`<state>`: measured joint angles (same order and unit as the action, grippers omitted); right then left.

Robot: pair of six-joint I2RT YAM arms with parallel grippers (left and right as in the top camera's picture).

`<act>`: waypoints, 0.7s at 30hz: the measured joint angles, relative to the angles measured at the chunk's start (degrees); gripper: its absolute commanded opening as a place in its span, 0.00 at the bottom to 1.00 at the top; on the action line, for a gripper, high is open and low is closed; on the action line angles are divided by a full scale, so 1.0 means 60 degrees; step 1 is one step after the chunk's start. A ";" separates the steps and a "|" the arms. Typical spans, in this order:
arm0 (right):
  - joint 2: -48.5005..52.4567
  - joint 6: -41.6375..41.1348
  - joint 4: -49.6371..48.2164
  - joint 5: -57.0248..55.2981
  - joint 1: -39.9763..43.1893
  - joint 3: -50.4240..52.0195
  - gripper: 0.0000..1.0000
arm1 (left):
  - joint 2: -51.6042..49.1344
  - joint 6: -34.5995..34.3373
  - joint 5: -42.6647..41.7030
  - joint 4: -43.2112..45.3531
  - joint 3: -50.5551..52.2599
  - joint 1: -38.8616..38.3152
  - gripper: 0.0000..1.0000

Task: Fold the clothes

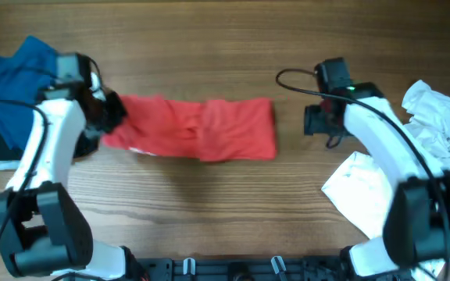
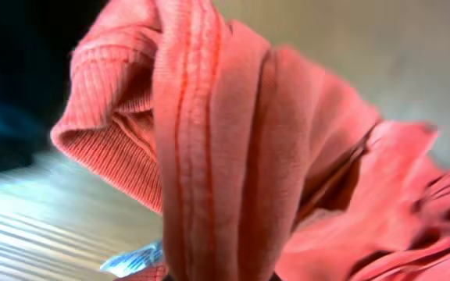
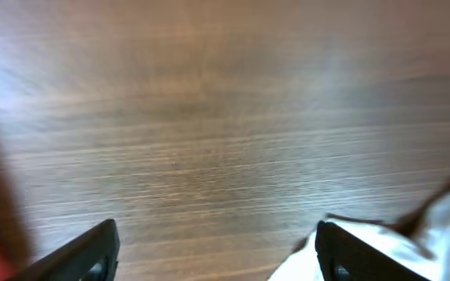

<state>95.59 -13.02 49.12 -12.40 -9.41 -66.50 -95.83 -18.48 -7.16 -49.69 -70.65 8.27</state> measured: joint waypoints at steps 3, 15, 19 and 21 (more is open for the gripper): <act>-0.0951 0.0004 0.0404 -0.0004 0.0361 -0.0091 0.85 | 0.0015 0.0066 0.0645 -0.0266 -0.1169 0.0233 0.04; -0.1275 0.0007 0.1173 0.0135 0.0703 -0.0106 0.85 | 0.0029 0.0102 0.1147 -0.0248 -0.1880 -0.3756 0.04; -0.1275 0.0062 0.1206 0.0233 0.0703 -0.0106 0.85 | -0.0382 0.0073 0.1399 -0.0280 -0.1909 -0.5104 0.04; -0.1275 0.0076 0.1213 0.0262 0.0703 -0.0106 0.85 | -0.0892 0.0022 0.1497 -0.0393 -0.1916 -0.5519 0.04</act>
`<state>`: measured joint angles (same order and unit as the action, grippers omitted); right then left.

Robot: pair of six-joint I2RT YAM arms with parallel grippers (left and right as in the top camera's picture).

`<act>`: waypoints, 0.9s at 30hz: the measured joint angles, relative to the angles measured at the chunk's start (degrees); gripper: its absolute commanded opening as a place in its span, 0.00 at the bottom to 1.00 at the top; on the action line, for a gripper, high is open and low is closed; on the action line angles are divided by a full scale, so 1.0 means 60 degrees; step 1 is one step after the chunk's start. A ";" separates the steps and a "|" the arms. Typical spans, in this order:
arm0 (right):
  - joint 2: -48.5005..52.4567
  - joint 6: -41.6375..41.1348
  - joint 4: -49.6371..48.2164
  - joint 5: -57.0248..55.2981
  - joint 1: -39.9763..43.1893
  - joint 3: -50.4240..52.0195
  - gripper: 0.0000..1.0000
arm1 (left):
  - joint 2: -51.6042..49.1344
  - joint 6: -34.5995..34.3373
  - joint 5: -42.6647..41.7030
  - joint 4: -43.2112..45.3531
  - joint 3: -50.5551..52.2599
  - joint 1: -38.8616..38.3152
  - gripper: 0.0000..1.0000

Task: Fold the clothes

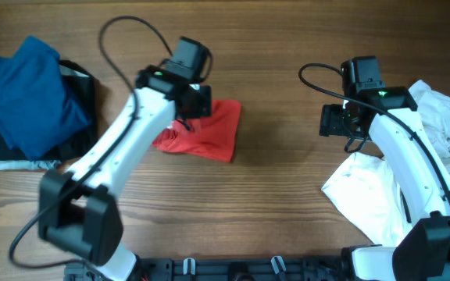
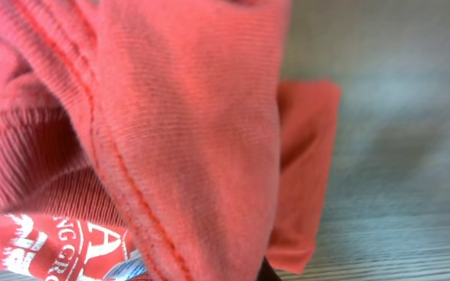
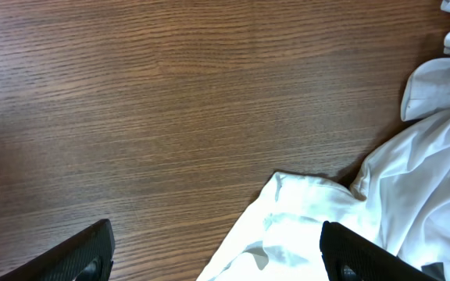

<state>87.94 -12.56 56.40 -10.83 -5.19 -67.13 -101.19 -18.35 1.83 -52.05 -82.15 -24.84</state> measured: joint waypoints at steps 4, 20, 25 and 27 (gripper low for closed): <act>0.0000 0.0004 0.0004 0.0051 0.0000 0.0000 0.85 | -0.0801 -0.0200 0.0055 -0.0084 0.0004 -0.0430 0.05; 0.0000 0.0084 -0.0018 0.0204 0.0000 0.0000 0.85 | -0.0211 -0.0353 -0.1020 -0.0721 -0.0401 -0.0412 0.63; 0.0000 0.1512 -0.0608 0.2455 -0.0004 0.0000 0.72 | 0.0750 -0.0350 -0.0674 -0.0317 -0.0688 0.1548 0.63; 0.0000 0.2047 -0.1067 0.3916 -0.0080 0.0004 0.72 | 0.0670 -0.0350 -0.0645 -0.0277 -0.0688 0.2218 0.63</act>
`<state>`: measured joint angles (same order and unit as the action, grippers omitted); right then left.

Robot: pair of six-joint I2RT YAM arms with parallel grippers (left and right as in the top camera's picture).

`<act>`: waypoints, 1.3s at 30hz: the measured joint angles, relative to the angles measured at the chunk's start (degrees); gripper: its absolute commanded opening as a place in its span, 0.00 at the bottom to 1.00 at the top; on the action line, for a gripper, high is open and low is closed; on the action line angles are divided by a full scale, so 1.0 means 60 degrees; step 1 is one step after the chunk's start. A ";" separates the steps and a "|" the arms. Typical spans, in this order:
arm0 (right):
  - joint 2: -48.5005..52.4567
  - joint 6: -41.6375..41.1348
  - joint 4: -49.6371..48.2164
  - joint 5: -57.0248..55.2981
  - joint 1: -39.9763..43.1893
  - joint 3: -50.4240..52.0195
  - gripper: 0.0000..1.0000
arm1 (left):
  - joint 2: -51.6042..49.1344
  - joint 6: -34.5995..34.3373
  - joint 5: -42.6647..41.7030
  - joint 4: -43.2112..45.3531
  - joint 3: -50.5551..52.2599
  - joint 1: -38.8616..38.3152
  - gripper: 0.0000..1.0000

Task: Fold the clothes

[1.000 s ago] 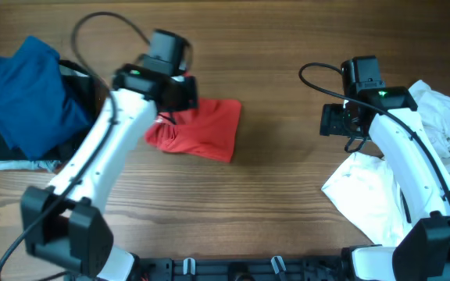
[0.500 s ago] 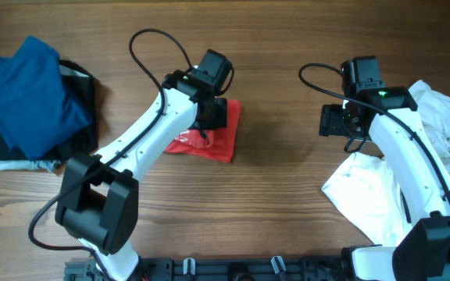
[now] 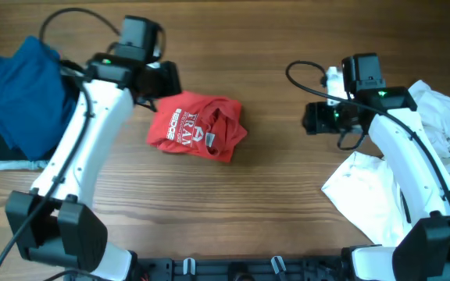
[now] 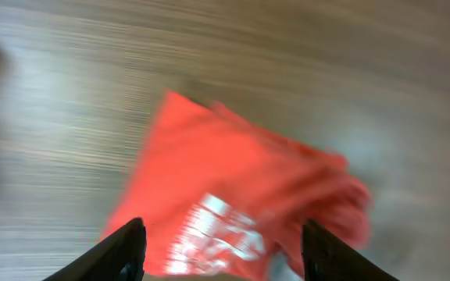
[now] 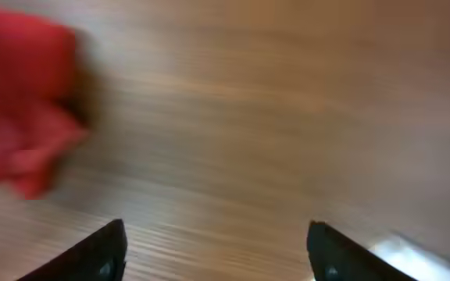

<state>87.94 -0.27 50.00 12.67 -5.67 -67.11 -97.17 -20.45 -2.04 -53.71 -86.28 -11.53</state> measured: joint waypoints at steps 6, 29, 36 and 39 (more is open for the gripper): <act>0.0004 0.0299 -0.2149 0.2987 -0.1800 -0.0007 0.81 | -0.1603 0.0004 -0.0146 -0.0124 0.0004 0.0816 0.63; 0.3169 -0.2889 -0.5544 0.1858 -0.3701 -0.0029 0.76 | -0.3468 0.0004 -0.0393 -0.0474 0.0007 0.0816 0.66; 0.3719 -0.3665 -0.4980 -0.0066 -0.3446 -0.0029 0.74 | -0.3468 0.0000 -0.0393 -0.0612 0.0007 0.0816 0.69; 0.3759 -0.3927 -0.4240 -0.0794 -0.3293 -0.0040 0.71 | -0.3468 0.0000 -0.0393 -0.0732 0.0007 0.0816 0.68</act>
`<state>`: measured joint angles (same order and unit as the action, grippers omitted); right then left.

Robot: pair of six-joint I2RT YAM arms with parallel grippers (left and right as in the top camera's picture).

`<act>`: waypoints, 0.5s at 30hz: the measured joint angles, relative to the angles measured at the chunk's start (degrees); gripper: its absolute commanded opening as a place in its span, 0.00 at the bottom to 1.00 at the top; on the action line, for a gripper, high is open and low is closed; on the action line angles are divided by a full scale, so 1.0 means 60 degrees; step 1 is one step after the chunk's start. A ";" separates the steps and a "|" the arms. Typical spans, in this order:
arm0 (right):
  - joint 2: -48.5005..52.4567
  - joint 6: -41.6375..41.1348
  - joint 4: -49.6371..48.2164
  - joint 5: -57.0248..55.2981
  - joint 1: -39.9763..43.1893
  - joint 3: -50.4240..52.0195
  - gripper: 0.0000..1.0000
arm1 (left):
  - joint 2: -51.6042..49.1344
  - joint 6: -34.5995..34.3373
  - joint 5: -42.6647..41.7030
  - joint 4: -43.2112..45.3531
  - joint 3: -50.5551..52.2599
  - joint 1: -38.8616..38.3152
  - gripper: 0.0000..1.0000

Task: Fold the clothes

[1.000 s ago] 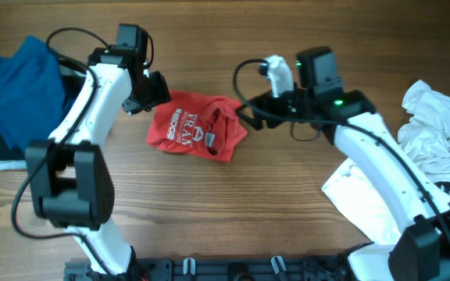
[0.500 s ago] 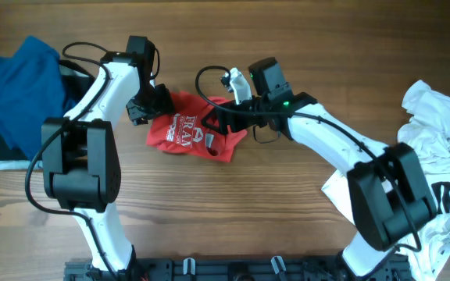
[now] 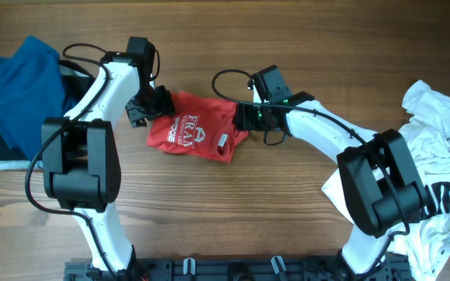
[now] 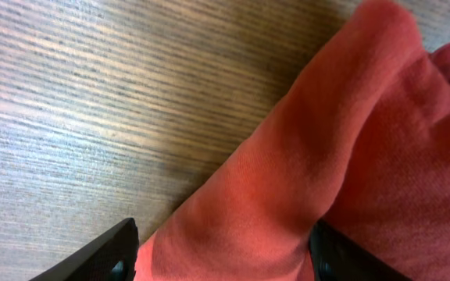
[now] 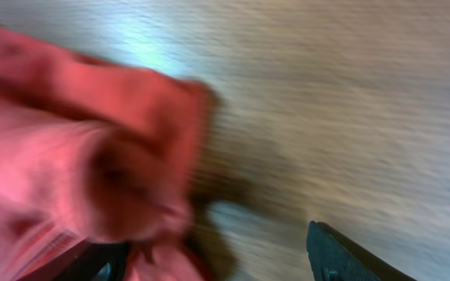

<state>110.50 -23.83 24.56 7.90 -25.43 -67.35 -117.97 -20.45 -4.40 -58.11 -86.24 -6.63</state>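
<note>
A red shirt (image 3: 196, 129) lies folded in a rough square, white lettering up, in the middle of the wooden table (image 3: 287, 226). My left gripper (image 3: 148, 109) stands open at the shirt's left edge. In the left wrist view the red cloth (image 4: 303, 156) fills the space between the wide-apart fingers of that gripper (image 4: 225, 257). My right gripper (image 3: 244, 117) is open at the shirt's right edge. The blurred right wrist view has a bunched red corner (image 5: 92, 156) by the left finger, and that gripper (image 5: 217, 261) is open over wood.
A pile of blue and dark clothes (image 3: 18, 86) lies at the far left. White garments (image 3: 440, 117) are heaped at the far right, with one spread white piece (image 3: 366, 191) nearer the front edge.
My left gripper has come down from above the shirt to its left edge. My right gripper has moved left from bare table to the shirt's right edge. Both are open.
The shirt first lay as a long strip with my left gripper shut on its left end. Then that end was held over the right half. Later the shirt lay folded with lettering up and the left gripper open. Now both grippers flank it.
</note>
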 measured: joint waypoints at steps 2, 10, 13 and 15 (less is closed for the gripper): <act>0.0000 -0.0193 0.0492 -0.0353 0.0109 0.0004 0.71 | 0.0000 0.0000 0.0000 -0.0117 0.0000 0.0000 0.65; -0.0368 0.0222 0.0896 -0.0390 0.0543 -0.0029 0.71 | 0.0000 -0.0131 0.0273 -0.1129 0.0000 0.0000 0.60; -0.1271 0.0750 0.0911 0.0415 0.0495 -0.0029 0.71 | 0.0000 -0.0313 0.0364 -0.1341 0.0000 -0.0004 0.61; -0.2011 0.1100 0.0925 0.1107 0.0353 -0.0033 0.72 | -0.0004 -0.0441 0.0397 -0.1563 -0.0004 -0.0018 0.61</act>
<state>98.43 -17.23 30.11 14.55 -23.31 -67.55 -117.99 -23.09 -2.02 -67.48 -86.26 -6.74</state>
